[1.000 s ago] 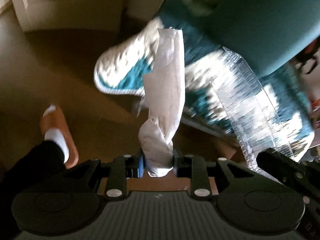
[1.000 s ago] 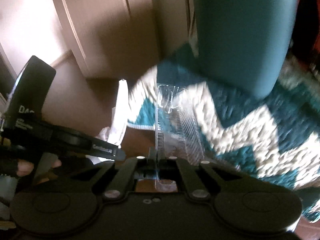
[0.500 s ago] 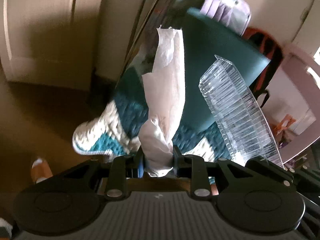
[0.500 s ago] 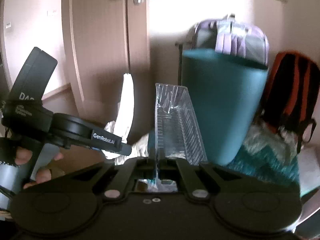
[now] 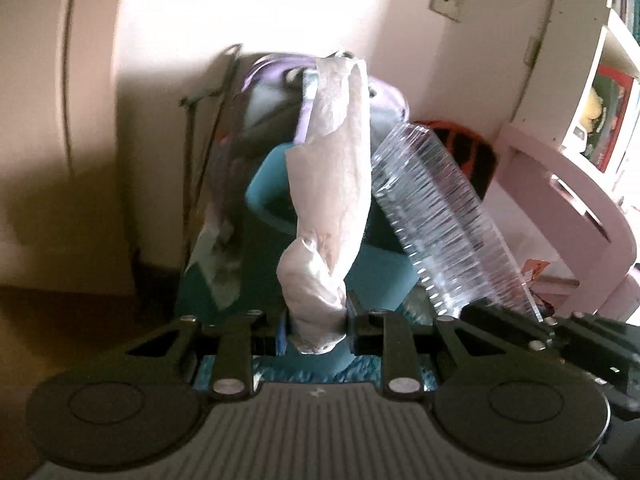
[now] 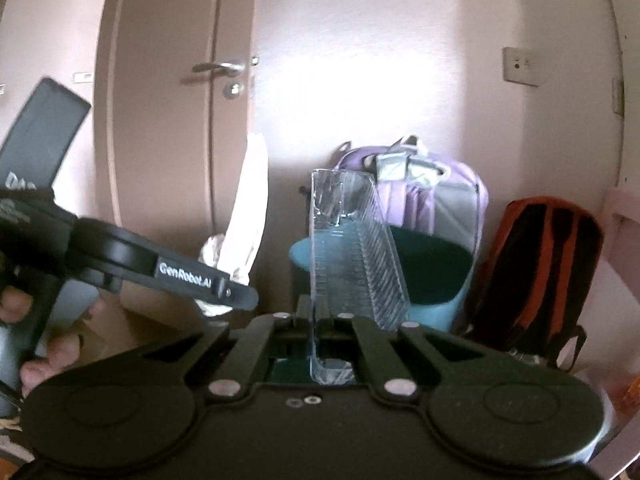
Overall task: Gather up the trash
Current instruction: 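Lift the tissue with the left tool while the right tool carries the tray to the wastebasket, then open both tools over the wastebasket, dropping the tissue and plastic tray inside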
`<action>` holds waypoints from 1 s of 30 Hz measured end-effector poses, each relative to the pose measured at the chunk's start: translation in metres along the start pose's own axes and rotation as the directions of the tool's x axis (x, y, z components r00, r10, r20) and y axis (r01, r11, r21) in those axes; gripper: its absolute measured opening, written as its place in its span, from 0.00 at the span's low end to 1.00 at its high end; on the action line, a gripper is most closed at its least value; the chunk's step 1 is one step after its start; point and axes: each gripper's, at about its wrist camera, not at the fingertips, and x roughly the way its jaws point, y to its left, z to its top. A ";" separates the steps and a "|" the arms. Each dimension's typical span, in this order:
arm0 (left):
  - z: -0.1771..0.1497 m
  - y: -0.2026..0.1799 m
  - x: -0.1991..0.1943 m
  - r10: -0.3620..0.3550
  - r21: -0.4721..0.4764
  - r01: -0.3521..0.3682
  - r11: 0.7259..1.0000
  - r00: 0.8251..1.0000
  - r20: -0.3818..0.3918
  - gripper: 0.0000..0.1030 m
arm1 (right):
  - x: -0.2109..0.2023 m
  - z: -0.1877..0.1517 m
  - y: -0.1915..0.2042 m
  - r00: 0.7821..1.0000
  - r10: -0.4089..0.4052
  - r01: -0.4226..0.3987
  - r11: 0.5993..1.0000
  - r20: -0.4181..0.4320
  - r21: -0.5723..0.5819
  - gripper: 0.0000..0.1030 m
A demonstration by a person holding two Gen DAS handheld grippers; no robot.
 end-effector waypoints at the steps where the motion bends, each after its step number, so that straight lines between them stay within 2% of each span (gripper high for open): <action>1: 0.009 -0.006 0.003 0.002 0.010 -0.002 1.000 1.000 0.002 0.26 | 0.005 0.005 -0.005 1.000 -0.006 0.006 1.000 0.000 0.004 0.00; 9: 0.072 -0.028 0.048 0.008 0.035 -0.007 0.999 1.000 -0.012 0.26 | 0.044 0.029 -0.037 0.999 -0.041 0.041 0.998 0.003 0.046 0.00; 15: 0.098 -0.030 0.095 0.050 0.068 -0.046 0.997 0.997 -0.051 0.26 | 0.084 0.041 -0.055 0.999 -0.039 0.040 0.998 -0.022 0.053 0.00; 21: 0.096 -0.024 0.143 0.119 0.101 -0.106 0.989 0.984 -0.133 0.26 | 0.124 0.028 -0.063 0.994 -0.019 0.025 0.998 -0.109 0.054 0.00; 24: 0.089 -0.024 0.163 0.122 0.138 -0.096 0.986 0.973 -0.194 0.26 | 0.138 0.020 -0.069 0.989 -0.012 0.022 0.997 -0.145 0.067 0.00; 26: 0.083 -0.028 0.175 0.140 0.195 -0.097 0.976 0.964 -0.224 0.26 | 0.143 0.014 -0.073 0.986 -0.001 0.014 0.997 -0.169 0.078 0.01; 28: 0.078 -0.032 0.185 0.144 0.240 -0.083 0.967 0.957 -0.252 0.26 | 0.146 0.008 -0.076 0.982 0.016 0.000 0.996 -0.188 0.084 0.06; 30: 0.077 -0.032 0.192 0.144 0.247 -0.075 0.966 0.951 -0.274 0.26 | 0.147 0.005 -0.076 0.979 0.027 -0.010 0.997 -0.203 0.082 0.12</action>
